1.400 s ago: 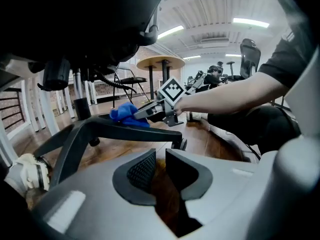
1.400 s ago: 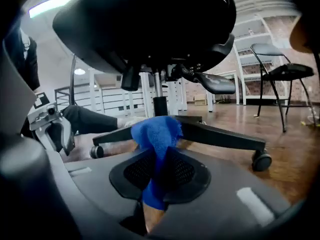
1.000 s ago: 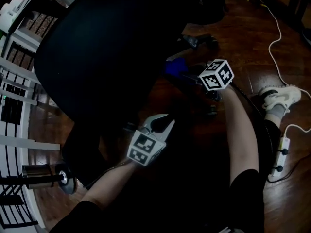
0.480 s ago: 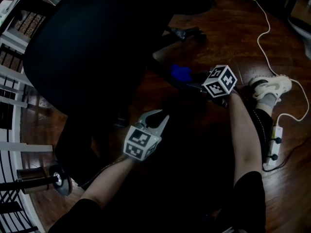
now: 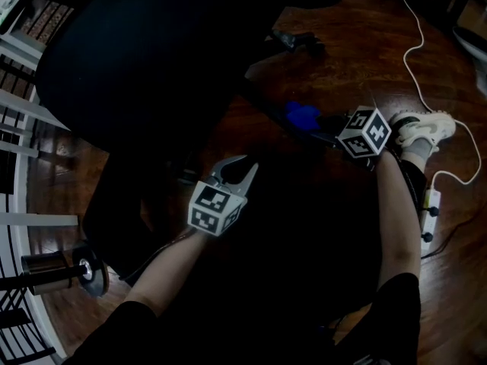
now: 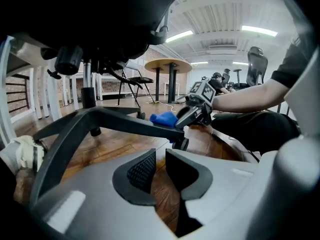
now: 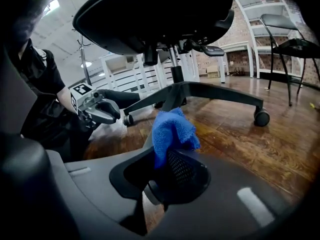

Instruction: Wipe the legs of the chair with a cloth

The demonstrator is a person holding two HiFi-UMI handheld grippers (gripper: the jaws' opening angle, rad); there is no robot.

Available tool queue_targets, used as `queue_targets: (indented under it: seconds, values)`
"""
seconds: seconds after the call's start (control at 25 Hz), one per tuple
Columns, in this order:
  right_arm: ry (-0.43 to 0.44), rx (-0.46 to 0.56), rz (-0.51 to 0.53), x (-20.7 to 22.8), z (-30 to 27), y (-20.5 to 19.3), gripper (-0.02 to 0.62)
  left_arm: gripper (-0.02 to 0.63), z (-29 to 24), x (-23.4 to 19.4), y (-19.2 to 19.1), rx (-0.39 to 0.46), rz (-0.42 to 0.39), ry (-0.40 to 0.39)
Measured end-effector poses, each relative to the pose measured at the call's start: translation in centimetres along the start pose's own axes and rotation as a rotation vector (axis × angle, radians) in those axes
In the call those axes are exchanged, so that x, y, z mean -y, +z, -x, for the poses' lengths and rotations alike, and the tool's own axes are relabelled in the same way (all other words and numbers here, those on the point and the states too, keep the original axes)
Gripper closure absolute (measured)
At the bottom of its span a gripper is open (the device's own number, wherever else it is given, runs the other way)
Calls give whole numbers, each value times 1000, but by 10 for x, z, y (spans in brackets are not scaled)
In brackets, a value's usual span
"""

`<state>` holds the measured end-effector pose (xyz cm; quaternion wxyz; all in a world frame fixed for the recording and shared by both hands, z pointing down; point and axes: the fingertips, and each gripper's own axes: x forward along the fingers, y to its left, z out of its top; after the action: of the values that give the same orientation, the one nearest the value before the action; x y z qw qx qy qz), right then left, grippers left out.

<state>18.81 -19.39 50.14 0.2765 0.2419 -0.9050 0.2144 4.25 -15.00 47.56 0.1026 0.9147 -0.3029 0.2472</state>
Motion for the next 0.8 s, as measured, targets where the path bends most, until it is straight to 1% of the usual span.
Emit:
queue_targets:
  seconds: [0.08,0.16,0.24,0.32,0.4,0.48,0.52,0.56,0.64,0.68,0.72,0.76,0.8]
  values:
    - [-69,20,-6,0,2,4,520,545,11,-21,-1,4,6,53]
    - [-167,44,-6,8,1,7,520,543,26,-54,1,11,20,147]
    - [-233,82,-20,9,-1,14,522,542,45,-90,1,9,24,255]
    - [-241,110,-71,7,-2,14,522,535,59,-121,0,-22,-7,348]
    - [-223,143,-158,7,-1,7,522,496,65,-149,-4,-84,-68,426]
    - [-210,187,-255,9,1,1,522,448,63,-176,-15,-162,-99,473]
    - [-207,210,-300,10,2,-1,522,424,61,-188,-26,-210,-86,477]
    - [-205,231,-343,11,3,-3,522,401,58,-197,-41,-261,-54,468]
    - [-191,261,-430,15,6,-7,525,337,53,-203,-67,-338,27,426]
    - [-178,272,-469,17,8,-8,526,333,50,-200,-77,-365,55,393]
    - [-161,282,-501,18,10,-8,528,341,47,-194,-86,-393,59,355]
    - [-141,289,-529,19,12,-9,531,341,43,-187,-93,-422,36,320]
    - [-124,292,-550,19,15,-10,532,360,39,-180,-96,-445,-9,296]
